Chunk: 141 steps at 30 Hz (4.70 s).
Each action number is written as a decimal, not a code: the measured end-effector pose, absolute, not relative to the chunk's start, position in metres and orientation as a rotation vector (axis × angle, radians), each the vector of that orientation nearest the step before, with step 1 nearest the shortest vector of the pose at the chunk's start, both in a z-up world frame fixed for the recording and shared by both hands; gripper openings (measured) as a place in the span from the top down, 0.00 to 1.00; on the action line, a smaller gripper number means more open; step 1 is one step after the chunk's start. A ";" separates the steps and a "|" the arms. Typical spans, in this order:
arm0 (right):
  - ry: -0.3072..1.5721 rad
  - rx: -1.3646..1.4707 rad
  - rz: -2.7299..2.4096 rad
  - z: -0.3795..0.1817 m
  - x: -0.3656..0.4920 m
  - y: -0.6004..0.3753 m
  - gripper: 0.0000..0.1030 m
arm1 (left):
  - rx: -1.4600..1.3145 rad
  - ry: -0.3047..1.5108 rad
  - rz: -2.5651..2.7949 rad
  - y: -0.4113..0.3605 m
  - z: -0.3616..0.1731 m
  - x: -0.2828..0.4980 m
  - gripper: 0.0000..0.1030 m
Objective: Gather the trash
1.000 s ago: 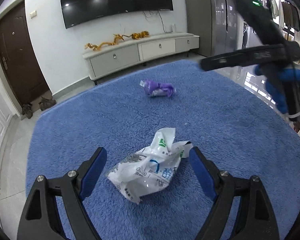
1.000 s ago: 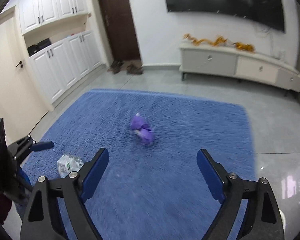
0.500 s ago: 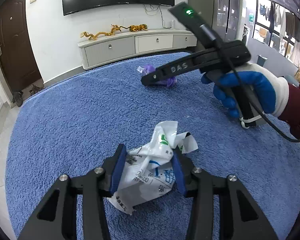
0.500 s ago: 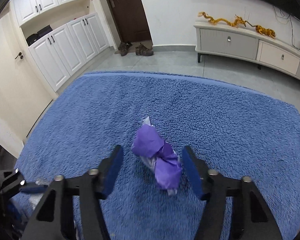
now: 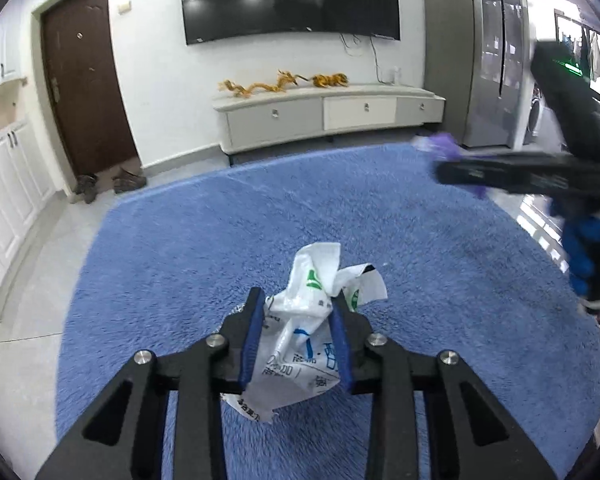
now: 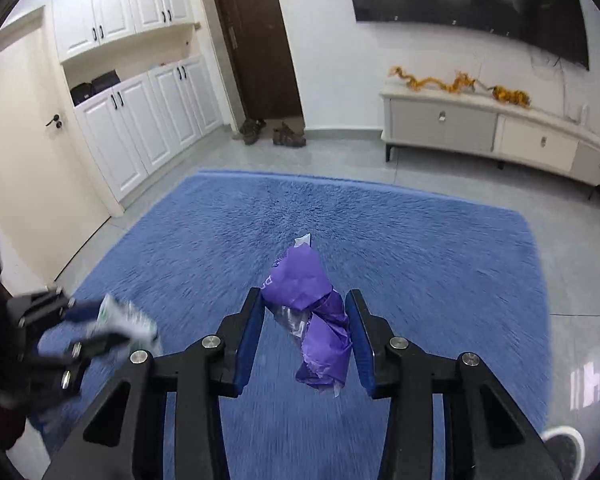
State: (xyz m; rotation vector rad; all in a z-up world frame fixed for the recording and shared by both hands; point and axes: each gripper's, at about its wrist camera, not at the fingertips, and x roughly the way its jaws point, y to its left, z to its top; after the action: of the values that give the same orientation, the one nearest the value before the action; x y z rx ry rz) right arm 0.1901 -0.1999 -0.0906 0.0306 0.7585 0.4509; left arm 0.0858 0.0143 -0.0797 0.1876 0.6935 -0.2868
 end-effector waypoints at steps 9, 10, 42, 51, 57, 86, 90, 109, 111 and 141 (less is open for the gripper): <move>0.692 0.064 0.316 -0.054 0.082 -0.266 0.60 | 0.278 0.588 -0.258 -0.019 -0.043 0.034 0.71; 0.689 0.067 0.304 -0.052 0.076 -0.270 0.60 | 0.285 0.582 -0.261 -0.024 -0.039 0.036 0.71; 0.750 0.416 -0.233 -0.165 0.013 -0.545 0.59 | 0.283 0.860 -0.817 -0.379 -0.085 0.116 0.68; 0.828 0.458 -0.307 -0.215 0.037 -0.582 0.53 | 0.249 0.930 -0.880 -0.449 -0.126 0.135 0.41; 0.858 0.453 -0.338 -0.223 0.034 -0.585 0.45 | 0.235 0.909 -0.893 -0.446 -0.119 0.126 0.40; 0.459 0.084 -0.160 -0.011 -0.004 -0.330 0.13 | 0.175 0.371 -0.214 -0.129 0.013 0.025 0.00; 0.443 0.077 -0.155 -0.006 -0.011 -0.310 0.12 | 0.151 0.348 -0.161 -0.114 0.019 0.016 0.00; 0.414 -0.001 -0.354 -0.004 -0.021 -0.288 0.05 | 0.060 0.351 -0.068 -0.070 0.008 0.013 0.00; 0.413 0.001 -0.366 -0.005 -0.021 -0.291 0.03 | 0.057 0.356 -0.065 -0.071 0.007 0.016 0.00; 0.410 0.042 -0.350 -0.004 -0.018 -0.302 0.02 | 0.035 0.357 -0.043 -0.051 0.007 0.021 0.00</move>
State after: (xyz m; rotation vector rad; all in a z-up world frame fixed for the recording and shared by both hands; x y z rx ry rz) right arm -0.0182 -0.3020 -0.0036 0.0422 0.4095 -0.3504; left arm 0.0213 -0.0511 0.0074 0.0350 0.3569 -0.0432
